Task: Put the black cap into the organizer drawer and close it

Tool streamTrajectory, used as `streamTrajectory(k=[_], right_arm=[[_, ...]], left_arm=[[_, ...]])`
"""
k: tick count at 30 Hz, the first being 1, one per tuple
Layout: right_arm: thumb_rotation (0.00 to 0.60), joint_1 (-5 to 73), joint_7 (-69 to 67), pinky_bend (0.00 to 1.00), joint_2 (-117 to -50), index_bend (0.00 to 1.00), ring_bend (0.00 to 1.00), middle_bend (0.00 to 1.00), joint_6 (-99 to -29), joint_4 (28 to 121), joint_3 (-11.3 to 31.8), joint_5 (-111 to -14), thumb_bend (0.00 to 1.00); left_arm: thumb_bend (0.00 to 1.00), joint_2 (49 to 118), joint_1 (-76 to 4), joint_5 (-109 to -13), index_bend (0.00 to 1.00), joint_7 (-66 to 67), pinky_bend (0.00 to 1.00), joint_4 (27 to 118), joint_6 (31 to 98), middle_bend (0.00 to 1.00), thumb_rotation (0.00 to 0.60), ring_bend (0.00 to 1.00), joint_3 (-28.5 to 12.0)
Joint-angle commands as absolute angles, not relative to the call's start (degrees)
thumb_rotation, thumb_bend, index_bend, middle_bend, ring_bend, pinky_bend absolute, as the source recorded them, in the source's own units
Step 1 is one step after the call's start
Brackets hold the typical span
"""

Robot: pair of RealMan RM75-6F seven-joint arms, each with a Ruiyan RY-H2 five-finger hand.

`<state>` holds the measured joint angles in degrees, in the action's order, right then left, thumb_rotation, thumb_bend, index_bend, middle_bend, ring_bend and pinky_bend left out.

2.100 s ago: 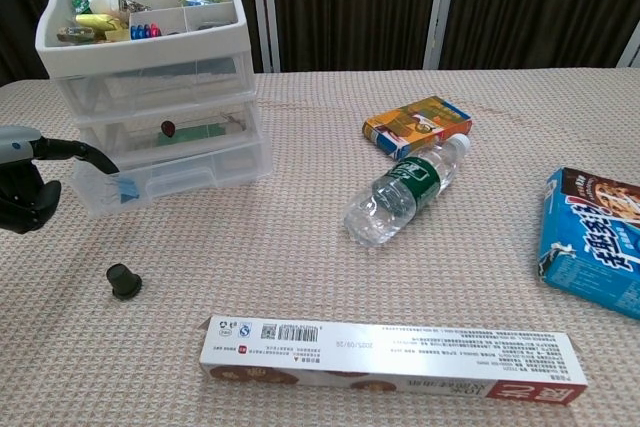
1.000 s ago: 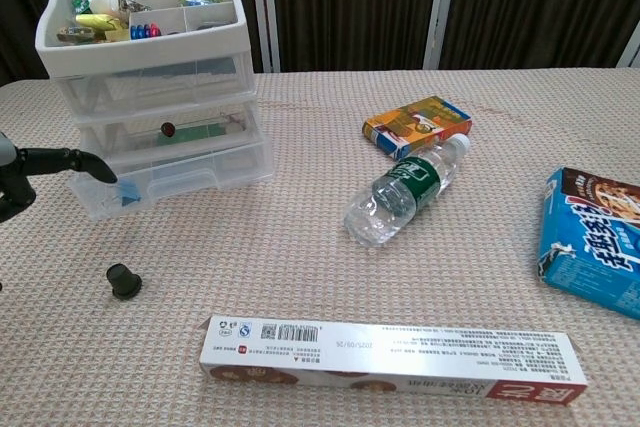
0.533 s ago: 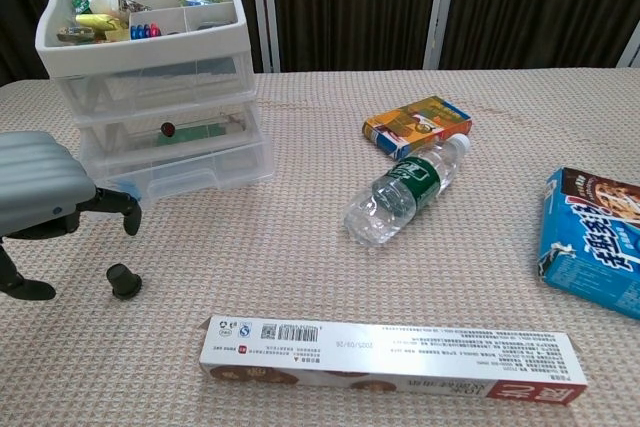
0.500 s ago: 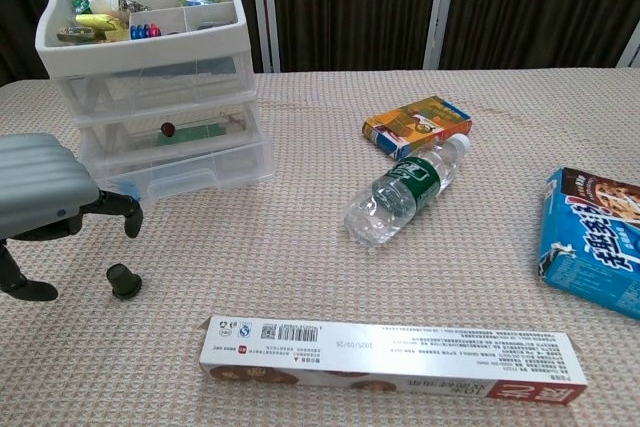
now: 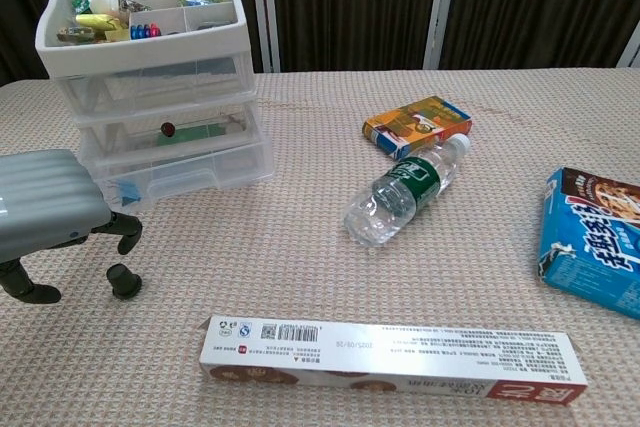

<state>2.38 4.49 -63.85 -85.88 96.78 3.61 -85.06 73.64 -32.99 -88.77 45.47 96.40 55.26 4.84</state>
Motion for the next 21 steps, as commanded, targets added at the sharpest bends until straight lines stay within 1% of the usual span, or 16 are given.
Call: streamTrajectory(k=[1, 4, 11, 16, 21], right_arm=[[0.600, 2.36, 4.50, 0.00, -63.86, 0.05, 0.00, 0.00, -85.94, 96.77, 3.61, -85.07, 0.01], [0.600, 2.36, 4.47, 0.00, -63.85, 0.05, 0.00, 0.00, -85.86, 96.84, 3.60, -84.98, 0.01], [0.600, 2.37, 4.52, 0.00, -63.84, 0.05, 0.00, 0.00, -85.82, 96.91, 3.59, -84.97, 0.01], [0.600, 2.39, 4.51, 0.00, -63.82, 0.05, 0.00, 0.00, -85.78, 96.89, 3.61, -84.92, 0.01], [0.600, 2.38, 4.43, 0.00, -63.76, 0.05, 0.00, 0.00, -85.74, 96.91, 3.59, -84.92, 0.01]], left_arm=[[0.18, 74.48, -33.15, -91.34, 0.41, 45.59, 0.78, 93.86, 55.83, 0.99, 0.600, 0.89, 5.85], [0.25, 75.15, -33.03, -92.35, 0.41, 44.27, 0.78, 92.31, 56.21, 0.98, 0.600, 0.89, 6.20], [0.25, 77.09, -33.50, -94.15, 0.42, 41.83, 0.78, 88.55, 56.70, 0.99, 0.600, 0.89, 5.96], [0.32, 78.73, -33.75, -94.35, 0.42, 40.69, 0.78, 86.65, 56.70, 0.98, 0.600, 0.89, 5.48], [0.32, 79.60, -33.96, -93.86, 0.42, 40.98, 0.78, 85.57, 55.98, 0.98, 0.600, 0.89, 5.19]])
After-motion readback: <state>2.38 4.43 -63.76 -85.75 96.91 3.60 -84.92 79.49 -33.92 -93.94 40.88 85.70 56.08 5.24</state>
